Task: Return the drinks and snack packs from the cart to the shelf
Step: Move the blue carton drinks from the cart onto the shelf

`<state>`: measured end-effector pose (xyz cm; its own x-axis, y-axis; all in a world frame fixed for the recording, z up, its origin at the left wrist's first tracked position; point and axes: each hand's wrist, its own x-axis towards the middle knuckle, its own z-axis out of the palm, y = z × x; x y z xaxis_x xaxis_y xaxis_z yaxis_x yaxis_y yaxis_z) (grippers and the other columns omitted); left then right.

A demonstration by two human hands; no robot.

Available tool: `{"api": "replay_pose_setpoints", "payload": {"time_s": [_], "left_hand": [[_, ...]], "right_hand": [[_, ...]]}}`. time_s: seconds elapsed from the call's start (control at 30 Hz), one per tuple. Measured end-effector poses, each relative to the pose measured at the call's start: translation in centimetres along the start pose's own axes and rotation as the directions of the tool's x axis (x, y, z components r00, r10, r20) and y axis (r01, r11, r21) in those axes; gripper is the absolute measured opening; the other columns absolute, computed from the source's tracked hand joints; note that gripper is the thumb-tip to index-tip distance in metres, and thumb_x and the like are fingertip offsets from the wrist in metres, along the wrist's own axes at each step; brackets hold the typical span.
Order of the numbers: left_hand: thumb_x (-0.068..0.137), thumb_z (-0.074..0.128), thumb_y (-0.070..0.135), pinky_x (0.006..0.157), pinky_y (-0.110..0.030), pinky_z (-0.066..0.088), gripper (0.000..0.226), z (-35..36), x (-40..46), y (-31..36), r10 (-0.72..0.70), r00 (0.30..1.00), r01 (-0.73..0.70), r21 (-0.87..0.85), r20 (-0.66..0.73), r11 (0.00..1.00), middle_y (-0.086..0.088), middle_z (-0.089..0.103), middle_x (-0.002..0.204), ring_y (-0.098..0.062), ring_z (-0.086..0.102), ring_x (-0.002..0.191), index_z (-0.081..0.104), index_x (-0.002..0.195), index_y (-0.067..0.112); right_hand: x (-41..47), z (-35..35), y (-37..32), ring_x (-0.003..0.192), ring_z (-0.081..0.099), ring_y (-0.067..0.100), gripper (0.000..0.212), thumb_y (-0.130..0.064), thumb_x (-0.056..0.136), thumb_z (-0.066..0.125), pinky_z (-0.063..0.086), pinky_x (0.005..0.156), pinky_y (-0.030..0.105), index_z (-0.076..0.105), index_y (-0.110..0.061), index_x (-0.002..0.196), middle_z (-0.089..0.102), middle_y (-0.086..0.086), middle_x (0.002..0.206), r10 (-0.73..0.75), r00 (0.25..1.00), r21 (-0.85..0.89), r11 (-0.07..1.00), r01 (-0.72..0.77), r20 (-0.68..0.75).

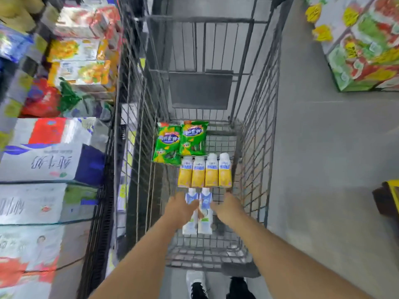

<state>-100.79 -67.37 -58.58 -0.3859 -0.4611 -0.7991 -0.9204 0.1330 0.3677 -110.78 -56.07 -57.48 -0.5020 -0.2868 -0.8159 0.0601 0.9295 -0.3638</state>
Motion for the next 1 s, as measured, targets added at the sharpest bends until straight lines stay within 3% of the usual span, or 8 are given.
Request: {"api": "replay_pose_setpoints", "payload": {"time_s": [0.1, 0.23, 0.37, 0.5, 0.63, 0.83, 0.93, 1.0], "left_hand": [[0.093, 0.059, 0.04, 0.1, -0.038, 0.046, 0.06, 2.1, 3.7, -0.8, -0.133, 0.991, 0.133, -0.05, 0.008, 0.99, -0.02, 0.048, 0.14, -0.034, 0.049, 0.127, 0.044, 0.139, 0.003], [0.088, 0.064, 0.03, 0.079, -0.032, 0.044, 0.059, 4.3, 6.0, -1.6, -0.254, 0.96, 0.26, -0.039, 0.114, 0.965, -0.017, 0.047, 0.137, -0.027, 0.052, 0.097, 0.043, 0.134, 0.0], [0.085, 0.067, 0.032, 0.089, -0.036, 0.045, 0.069, 5.1, 7.3, -2.1, -0.278, 0.952, 0.282, -0.012, 0.126, 0.959, -0.019, 0.036, 0.148, -0.031, 0.051, 0.109, 0.038, 0.14, 0.001], [0.098, 0.053, 0.025, 0.088, -0.037, 0.049, 0.029, 4.5, 6.9, -2.1, -0.246, 0.949, 0.256, -0.024, 0.195, 0.966, -0.005, 0.06, 0.087, -0.025, 0.058, 0.086, 0.05, 0.071, 0.014], [0.089, 0.06, 0.022, 0.085, -0.038, 0.055, 0.017, 3.7, 6.0, -2.8, -0.3, 0.908, 0.344, -0.114, 0.294, 0.932, -0.005, 0.058, 0.077, -0.022, 0.053, 0.074, 0.062, 0.078, 0.01], [0.081, 0.074, 0.025, 0.075, -0.04, 0.061, 0.022, -0.4, 1.6, -1.5, -0.178, 0.947, 0.246, -0.251, 0.266, 0.936, -0.008, 0.075, 0.092, -0.021, 0.068, 0.075, 0.071, 0.098, 0.01], [0.082, 0.077, 0.029, 0.075, -0.037, 0.059, 0.017, -4.4, -3.3, 0.4, -0.074, 0.986, 0.127, -0.385, 0.15, 0.914, -0.006, 0.074, 0.089, -0.024, 0.07, 0.08, 0.067, 0.087, 0.017], [0.081, 0.08, 0.028, 0.085, -0.044, 0.059, 0.023, -7.3, -7.8, 1.8, -0.043, 0.997, 0.065, -0.469, 0.057, 0.881, -0.011, 0.075, 0.096, -0.027, 0.072, 0.09, 0.064, 0.091, 0.014]], "right_hand": [[4.1, 2.6, 1.2, 0.119, 0.058, 0.034, 0.053, -0.033, 0.096, 0.058, 0.049, 0.086, 0.033, 0.049, 0.003, 0.134, 0.057, 0.02, 0.133, 0.105, 0.994, 0.004, 0.994, -0.105, -0.008], [7.6, 5.4, 1.8, 0.101, 0.063, 0.033, 0.039, -0.028, 0.095, 0.059, 0.047, 0.068, 0.028, 0.058, -0.001, 0.124, 0.062, 0.016, 0.116, 0.181, 0.983, 0.009, 0.983, -0.181, 0.037], [9.0, 7.5, 1.6, 0.082, 0.058, 0.027, 0.026, -0.033, 0.089, 0.063, 0.042, 0.066, 0.028, 0.06, -0.009, 0.099, 0.064, 0.012, 0.1, 0.207, 0.978, 0.086, 0.974, -0.209, 0.033], [9.3, 7.5, 1.8, 0.101, 0.067, 0.03, 0.046, -0.039, 0.088, 0.068, 0.046, 0.068, 0.03, 0.061, -0.002, 0.113, 0.067, 0.012, 0.114, 0.277, 0.961, 0.133, 0.952, -0.276, 0.011], [8.6, 6.9, 1.9, 0.091, 0.071, 0.03, 0.045, -0.039, 0.075, 0.08, 0.061, 0.08, 0.042, 0.062, -0.01, 0.105, 0.07, 0.011, 0.106, 0.275, 0.959, 0.177, 0.943, -0.282, 0.063], [4.4, 3.0, 0.0, 0.09, 0.07, 0.024, 0.043, -0.028, 0.064, 0.09, 0.059, 0.082, 0.038, 0.059, -0.013, 0.09, 0.068, 0.005, 0.089, 0.167, 0.981, 0.278, 0.942, -0.189, 0.1], [1.3, -0.3, -1.7, 0.093, 0.07, 0.02, 0.088, -0.053, 0.029, 0.095, 0.06, 0.082, 0.042, 0.059, -0.017, 0.101, 0.071, 0.004, 0.103, 0.006, 0.997, 0.259, 0.966, -0.026, 0.078], [-2.3, -3.1, -3.7, 0.088, 0.069, 0.02, 0.079, -0.044, 0.041, 0.097, 0.06, 0.077, 0.041, 0.058, -0.013, 0.102, 0.07, 0.007, 0.101, -0.089, 0.993, 0.25, 0.966, 0.068, 0.074]]}}
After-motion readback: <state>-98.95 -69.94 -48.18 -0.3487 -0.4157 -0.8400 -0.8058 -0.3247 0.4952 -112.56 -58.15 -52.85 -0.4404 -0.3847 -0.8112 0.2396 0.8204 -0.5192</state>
